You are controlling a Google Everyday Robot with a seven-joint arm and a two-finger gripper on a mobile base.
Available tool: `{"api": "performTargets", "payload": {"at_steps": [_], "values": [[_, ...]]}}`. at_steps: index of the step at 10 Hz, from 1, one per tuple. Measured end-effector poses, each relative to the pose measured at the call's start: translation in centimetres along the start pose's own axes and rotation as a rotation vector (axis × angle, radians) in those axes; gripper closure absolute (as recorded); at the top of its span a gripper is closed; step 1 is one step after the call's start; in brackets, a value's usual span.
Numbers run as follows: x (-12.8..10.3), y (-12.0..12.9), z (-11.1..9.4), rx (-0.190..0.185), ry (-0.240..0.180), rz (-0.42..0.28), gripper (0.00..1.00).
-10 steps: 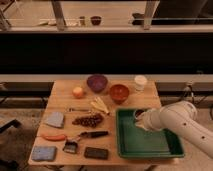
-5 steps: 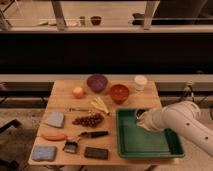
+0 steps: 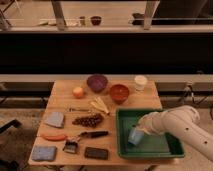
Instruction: Stack cups into tray
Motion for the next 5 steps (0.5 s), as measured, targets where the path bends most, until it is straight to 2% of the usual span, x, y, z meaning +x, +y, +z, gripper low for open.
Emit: {"api": "performTargets", "payload": {"at_steps": [1,2,5], "values": [[0.21,-0.05,-0.19,0.003,0.000,0.002,0.85],[0.20,-0.39,-0.38,0.004,-0.002,-0.004,0.81],[0.58,-0.87,-0.65,0.006,-0.004,-0.010,0.51]]}}
